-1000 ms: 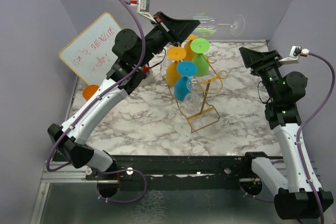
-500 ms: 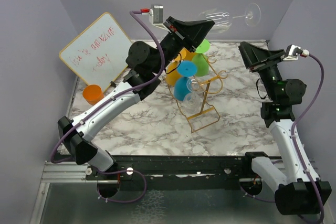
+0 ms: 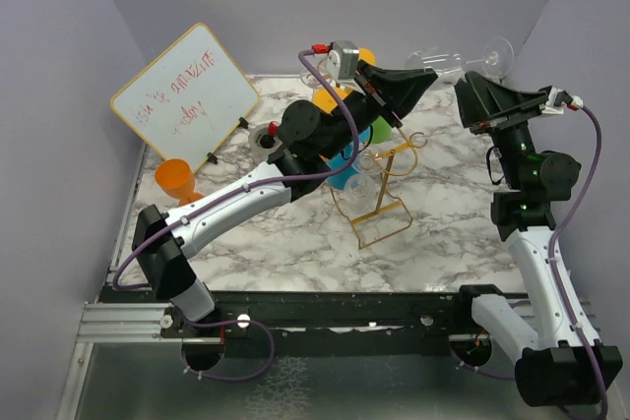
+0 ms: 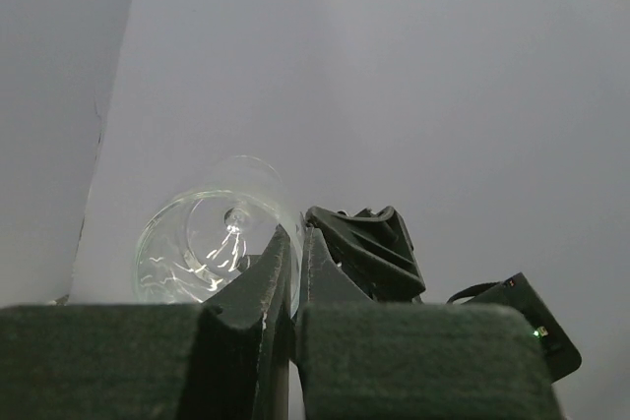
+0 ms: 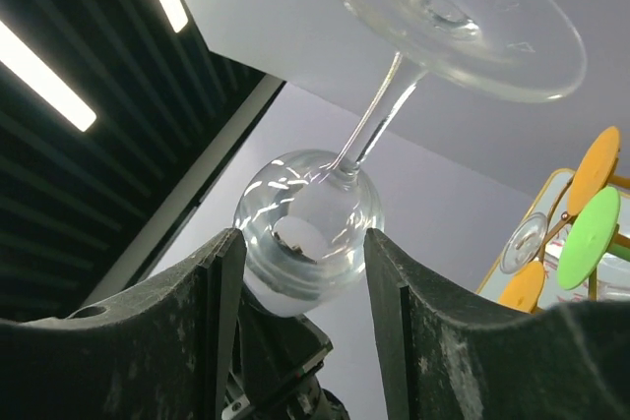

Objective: Place the wine glass upside down on the wine glass rack

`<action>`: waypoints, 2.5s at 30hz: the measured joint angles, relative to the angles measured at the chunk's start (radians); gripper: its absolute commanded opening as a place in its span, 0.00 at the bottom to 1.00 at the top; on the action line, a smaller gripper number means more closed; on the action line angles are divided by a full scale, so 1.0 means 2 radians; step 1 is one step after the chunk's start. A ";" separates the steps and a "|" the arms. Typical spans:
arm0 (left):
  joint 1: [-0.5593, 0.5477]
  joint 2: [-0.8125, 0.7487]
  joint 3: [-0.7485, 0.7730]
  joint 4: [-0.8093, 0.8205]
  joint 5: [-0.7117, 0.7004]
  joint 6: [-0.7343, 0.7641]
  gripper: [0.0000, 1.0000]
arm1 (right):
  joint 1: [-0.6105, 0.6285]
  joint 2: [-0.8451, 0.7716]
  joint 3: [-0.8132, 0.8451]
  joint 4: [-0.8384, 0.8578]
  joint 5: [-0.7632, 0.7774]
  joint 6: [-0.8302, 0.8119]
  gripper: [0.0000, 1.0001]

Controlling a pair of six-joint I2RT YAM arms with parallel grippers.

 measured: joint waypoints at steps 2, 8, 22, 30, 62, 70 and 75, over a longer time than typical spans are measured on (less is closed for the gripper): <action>-0.006 0.002 0.000 0.006 0.000 0.011 0.00 | 0.000 -0.005 0.007 -0.025 0.011 0.005 0.55; -0.010 0.003 -0.007 0.024 0.000 0.029 0.00 | 0.000 -0.033 0.011 -0.093 0.059 0.015 0.56; -0.014 0.004 -0.027 0.039 0.007 0.040 0.00 | 0.000 0.002 0.031 -0.111 0.068 0.035 0.42; -0.014 0.004 -0.033 0.048 0.020 0.041 0.00 | 0.000 0.012 0.037 -0.102 0.060 0.041 0.33; -0.012 -0.162 -0.148 -0.018 -0.136 0.107 0.85 | -0.002 0.073 0.137 -0.125 0.061 -0.268 0.01; 0.002 -0.229 -0.135 -0.197 -0.226 0.129 0.92 | -0.002 0.077 0.151 -0.168 0.059 -0.485 0.01; 0.004 -0.274 -0.146 -0.292 -0.260 0.138 0.98 | -0.002 0.077 0.151 -0.200 0.057 -0.590 0.01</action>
